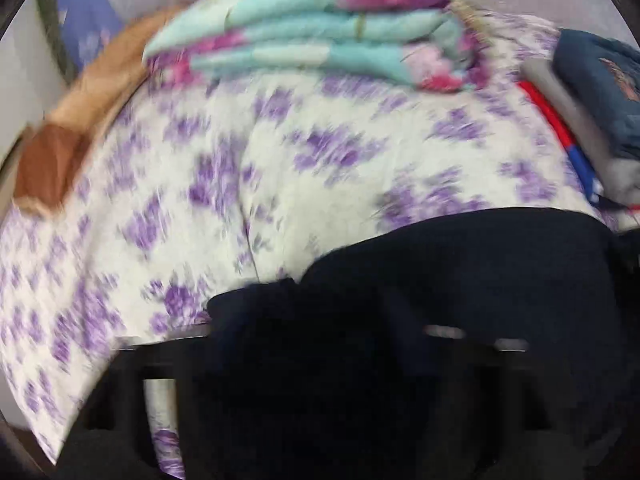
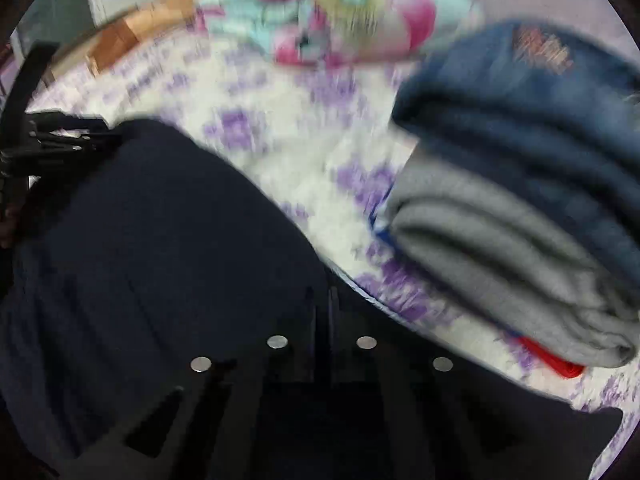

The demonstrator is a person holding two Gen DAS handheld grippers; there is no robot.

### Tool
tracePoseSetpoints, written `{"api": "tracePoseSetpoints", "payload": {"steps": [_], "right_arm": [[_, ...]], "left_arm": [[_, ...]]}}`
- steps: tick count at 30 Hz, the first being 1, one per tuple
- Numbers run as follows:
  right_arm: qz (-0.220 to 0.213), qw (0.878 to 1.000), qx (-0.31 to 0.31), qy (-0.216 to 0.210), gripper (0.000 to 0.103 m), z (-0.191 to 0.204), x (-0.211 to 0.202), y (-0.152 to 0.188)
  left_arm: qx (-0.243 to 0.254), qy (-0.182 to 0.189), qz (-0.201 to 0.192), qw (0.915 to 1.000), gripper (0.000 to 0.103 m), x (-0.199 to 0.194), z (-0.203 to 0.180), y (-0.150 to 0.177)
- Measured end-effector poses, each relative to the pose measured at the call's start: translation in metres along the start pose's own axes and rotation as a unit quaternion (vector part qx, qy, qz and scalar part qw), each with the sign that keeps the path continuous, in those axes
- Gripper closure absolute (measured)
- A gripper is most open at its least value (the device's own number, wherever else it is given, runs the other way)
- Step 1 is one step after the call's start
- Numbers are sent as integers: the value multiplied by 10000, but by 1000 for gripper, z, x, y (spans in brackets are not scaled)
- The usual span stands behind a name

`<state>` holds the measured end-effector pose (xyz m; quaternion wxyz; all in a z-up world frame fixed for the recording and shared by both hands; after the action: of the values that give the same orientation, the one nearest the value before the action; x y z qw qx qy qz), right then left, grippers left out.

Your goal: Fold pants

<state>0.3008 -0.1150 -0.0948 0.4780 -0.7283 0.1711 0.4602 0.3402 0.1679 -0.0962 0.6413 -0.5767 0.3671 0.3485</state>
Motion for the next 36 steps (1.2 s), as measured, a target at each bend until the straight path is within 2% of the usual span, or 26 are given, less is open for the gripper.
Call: {"api": "tracePoseSetpoints", "payload": {"steps": [1,4,7,9,11,12,14,15,17,18,19,20,22,24,26,27,29,30,33,34,35,36], "right_arm": [[-281,9996,64,-21,99,-2,-17,-3],[-875,9961,113,-3,99,-2,-66,-7],[-1479,9890,-62,85,99,9,-126,-2],[-1846,9826,-209,77,99,19,-169,11],[-2150,9755,-466,-12,99,39,-210,37],[-2259,9719,-657,-89,99,56,-230,60],[-2209,9697,-999,-314,99,87,-242,99],[-2094,9706,-1099,-443,99,100,-241,117],[-1613,9757,-1262,-777,99,133,-215,166],[-1319,9797,-1233,-870,99,146,-193,193],[-1192,9816,-1192,-900,99,151,-181,206],[-1104,9837,-1095,-904,99,155,-166,220],[-1159,9853,-821,-949,98,152,-158,228],[-1302,9840,-591,-1059,99,145,-161,225],[-1383,9831,-506,-1083,99,141,-161,221],[-1405,9832,-539,-1036,99,141,-160,220],[-1432,9835,-569,-946,98,144,-157,221],[-1447,9835,-546,-942,98,146,-156,221],[-1511,9823,-412,-1028,98,152,-155,221],[-1517,9821,-373,-1056,99,152,-158,223],[-1521,9821,-357,-1049,99,152,-157,222],[-1536,9820,-330,-1049,99,151,-158,220]], "left_arm": [[-57,350,29,9994,102,-8,-4,-1],[-37,271,-478,9985,102,-48,-3,-7],[-141,455,-870,9951,102,-92,-2,-8],[-230,657,-1220,9901,102,-135,0,1],[-323,864,-1467,9849,102,-171,2,20],[-346,949,-1529,9831,102,-184,3,32],[-425,1150,-1552,9802,101,-208,5,71],[-479,1240,-1474,9801,95,-214,4,94],[-583,1469,-1178,9804,61,-214,1,140],[-667,1557,-1062,9798,34,-212,-2,163],[-747,1599,-1027,9789,27,-211,-2,177],[-895,1777,-982,9751,26,-211,-4,194],[-1133,2166,-884,9656,18,-208,-9,205],[-1485,2389,-883,9556,10,-203,-10,200],[-1673,2626,-835,9466,7,-198,-14,190],[-1682,2577,-803,9481,6,-193,-15,186],[-1810,2376,-664,9520,5,-173,-12,179],[-1940,2372,-531,9504,5,-163,-10,177],[-2408,2557,-237,9360,8,-137,-5,177],[-2486,2561,-267,9338,25,-134,-2,176],[-2475,2494,-303,9358,39,-134,0,173],[-2356,2412,-322,9409,62,-134,1,169]]}}
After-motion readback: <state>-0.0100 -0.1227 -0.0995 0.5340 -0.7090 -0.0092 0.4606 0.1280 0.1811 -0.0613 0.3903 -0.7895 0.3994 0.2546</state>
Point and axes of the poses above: each gripper's, at about its wrist camera, not at the fingertips, and x roughly the way its jaws point, z to its left, y to its underside, the point moved 7 cm from there along x, roughly the way its jaws point, and after that the axes turned 2 degrees about y, right-handed, at the moved point
